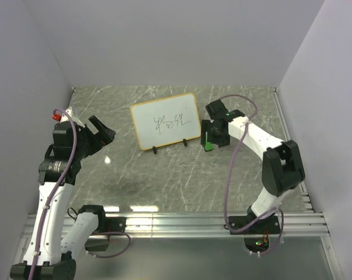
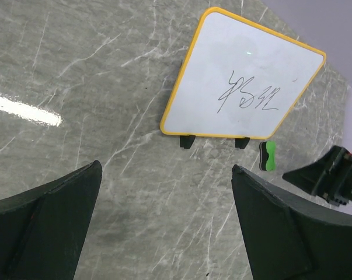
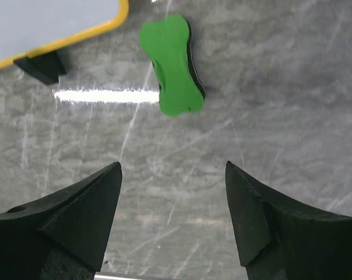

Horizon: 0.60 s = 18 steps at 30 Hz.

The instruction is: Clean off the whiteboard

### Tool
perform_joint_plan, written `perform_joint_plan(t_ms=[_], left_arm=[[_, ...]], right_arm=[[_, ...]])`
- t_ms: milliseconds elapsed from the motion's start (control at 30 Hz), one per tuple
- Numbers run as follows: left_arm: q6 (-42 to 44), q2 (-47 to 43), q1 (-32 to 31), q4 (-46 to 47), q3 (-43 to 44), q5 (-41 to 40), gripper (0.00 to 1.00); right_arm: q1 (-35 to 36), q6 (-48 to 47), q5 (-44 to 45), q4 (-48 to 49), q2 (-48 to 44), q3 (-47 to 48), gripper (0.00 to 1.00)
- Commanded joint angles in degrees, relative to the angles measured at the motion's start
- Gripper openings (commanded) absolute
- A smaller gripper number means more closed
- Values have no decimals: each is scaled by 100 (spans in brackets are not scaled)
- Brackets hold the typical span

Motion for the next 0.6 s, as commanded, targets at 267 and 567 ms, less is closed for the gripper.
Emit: perform_joint_plan(t_ms=[267,567], left_arm=[[298,380,-24,-160,543,10,99],[263,644,-24,-37,596,45,100]], right_arm=[[25,-265,321,-138,1467,1346,77],[7,-221,497,-7,2110,1426,70]])
